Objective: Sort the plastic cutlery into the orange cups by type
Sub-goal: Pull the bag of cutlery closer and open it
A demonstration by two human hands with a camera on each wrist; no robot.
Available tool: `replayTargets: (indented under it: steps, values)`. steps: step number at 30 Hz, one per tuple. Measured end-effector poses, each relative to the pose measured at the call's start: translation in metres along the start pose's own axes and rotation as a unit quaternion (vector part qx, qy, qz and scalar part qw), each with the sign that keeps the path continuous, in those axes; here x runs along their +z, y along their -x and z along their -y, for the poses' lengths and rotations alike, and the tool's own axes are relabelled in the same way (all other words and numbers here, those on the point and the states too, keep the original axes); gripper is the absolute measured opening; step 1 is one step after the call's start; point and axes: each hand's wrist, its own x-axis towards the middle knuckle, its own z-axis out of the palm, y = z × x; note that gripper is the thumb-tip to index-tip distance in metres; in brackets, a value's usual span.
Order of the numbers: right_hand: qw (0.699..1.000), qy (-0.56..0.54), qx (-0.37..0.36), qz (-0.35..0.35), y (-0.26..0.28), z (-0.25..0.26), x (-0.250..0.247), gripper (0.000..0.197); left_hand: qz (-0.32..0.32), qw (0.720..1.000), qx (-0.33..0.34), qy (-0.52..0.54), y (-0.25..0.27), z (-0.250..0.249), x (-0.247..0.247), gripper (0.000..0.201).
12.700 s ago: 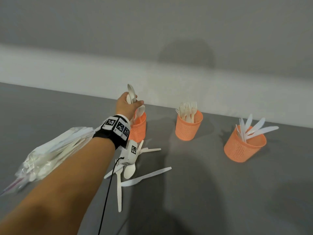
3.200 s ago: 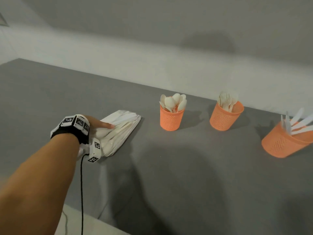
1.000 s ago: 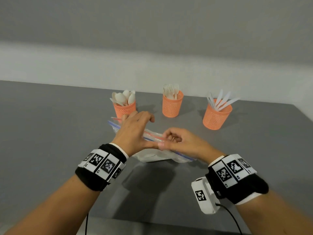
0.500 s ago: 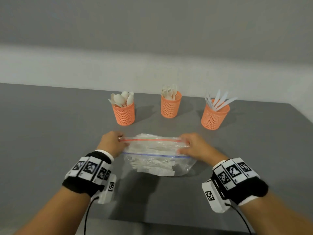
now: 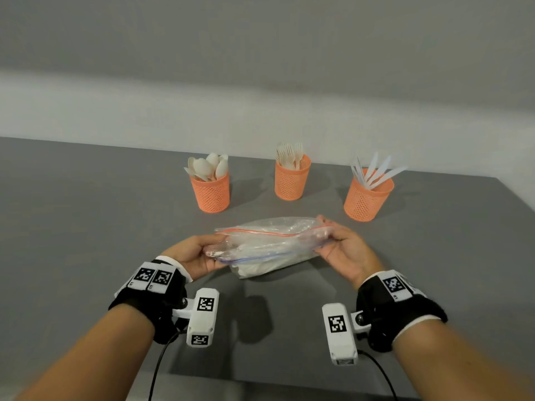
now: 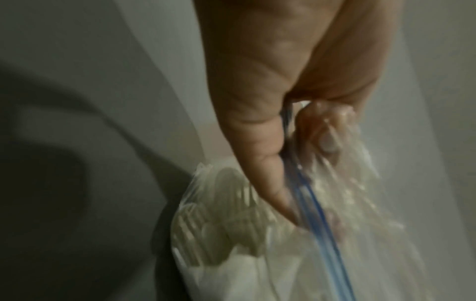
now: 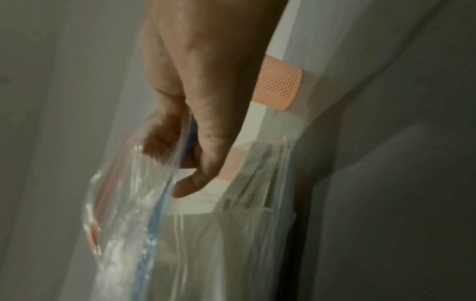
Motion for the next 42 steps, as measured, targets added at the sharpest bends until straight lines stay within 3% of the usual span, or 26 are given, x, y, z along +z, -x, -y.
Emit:
replayTargets:
  steps: [5,8,10,11,12,13,14,16,17,18,20,22,24,26,28,30,32,34,37,40,42]
  values:
    - [0.985,0.127,0.100,-0.054,0.001,-0.009,-0.005,0.021,-0.025,0.999,0.005,0.048,-0.011,-0.010,0.018,0.022]
    - [0.973,0.164,0.116,-0.110,-0.003,-0.009,-0.007,0.013,-0.045,0.998,0.024,0.044,-0.022,-0.007,0.022,0.022]
    - [0.960,0.222,0.086,-0.150,-0.006,-0.008,-0.005,0.009,-0.111,0.988,0.102,-0.032,-0.032,0.001,0.021,0.018]
    - [0.936,0.308,0.039,-0.166,-0.007,-0.007,-0.004,0.009,-0.145,0.972,0.161,-0.085,-0.035,0.004,0.020,0.018]
    - [0.888,0.420,-0.038,-0.184,-0.008,-0.005,-0.004,0.011,-0.156,0.954,0.214,-0.141,-0.037,0.007,0.020,0.019]
    - [0.822,0.517,-0.140,-0.193,-0.008,-0.005,-0.002,0.012,-0.148,0.935,0.255,-0.195,-0.036,0.010,0.022,0.019]
    - [0.770,0.562,-0.244,-0.178,-0.005,-0.004,0.004,0.013,-0.131,0.917,0.281,-0.252,-0.035,0.012,0.023,0.018]
    - [0.733,0.571,-0.360,-0.081,0.001,-0.005,0.023,0.014,-0.113,0.863,0.297,-0.394,-0.034,0.013,0.023,0.014]
    - [0.726,0.584,-0.363,-0.016,0.003,-0.008,0.030,0.013,-0.106,0.831,0.290,-0.462,-0.032,0.013,0.025,0.012]
    - [0.714,0.613,-0.335,0.043,0.002,-0.014,0.035,0.012,-0.104,0.798,0.279,-0.524,-0.032,0.013,0.025,0.029]
    - [0.654,0.710,-0.235,0.109,-0.005,-0.025,0.036,0.017,-0.077,0.780,0.237,-0.573,-0.032,0.013,0.028,0.067]
    - [0.564,0.805,-0.160,0.091,-0.015,-0.034,0.028,0.047,-0.048,0.774,0.199,-0.599,-0.031,0.011,0.030,0.089]
    - [0.515,0.844,-0.140,0.046,-0.020,-0.037,0.024,0.075,-0.031,0.765,0.164,-0.622,-0.031,0.009,0.030,0.099]
    - [0.468,0.873,-0.136,0.039,-0.024,-0.039,0.023,0.086,-0.045,0.769,0.141,-0.622,-0.033,0.010,0.029,0.099]
    - [0.399,0.907,-0.123,0.058,-0.026,-0.042,0.025,0.086,-0.067,0.778,0.141,-0.608,-0.035,0.011,0.028,0.095]
    - [0.373,0.917,-0.126,0.057,-0.028,-0.046,0.026,0.084,-0.064,0.792,0.148,-0.589,-0.036,0.011,0.025,0.094]
    - [0.388,0.906,-0.159,0.052,-0.029,-0.051,0.024,0.080,-0.027,0.830,0.164,-0.533,-0.039,0.009,0.020,0.101]
    - [0.394,0.892,-0.210,0.076,-0.027,-0.056,0.019,0.075,-0.004,0.887,0.171,-0.429,-0.039,0.009,0.015,0.104]
    - [0.414,0.862,-0.269,0.113,-0.028,-0.057,0.009,0.075,0.015,0.950,0.148,-0.275,-0.042,0.014,0.010,0.102]
    - [0.426,0.860,-0.252,0.123,-0.031,-0.053,0.010,0.081,0.023,0.975,0.132,-0.175,-0.044,0.014,0.015,0.094]
    - [0.408,0.870,-0.252,0.111,-0.033,-0.054,0.010,0.081,0.046,0.980,0.128,-0.146,-0.044,0.011,0.021,0.088]
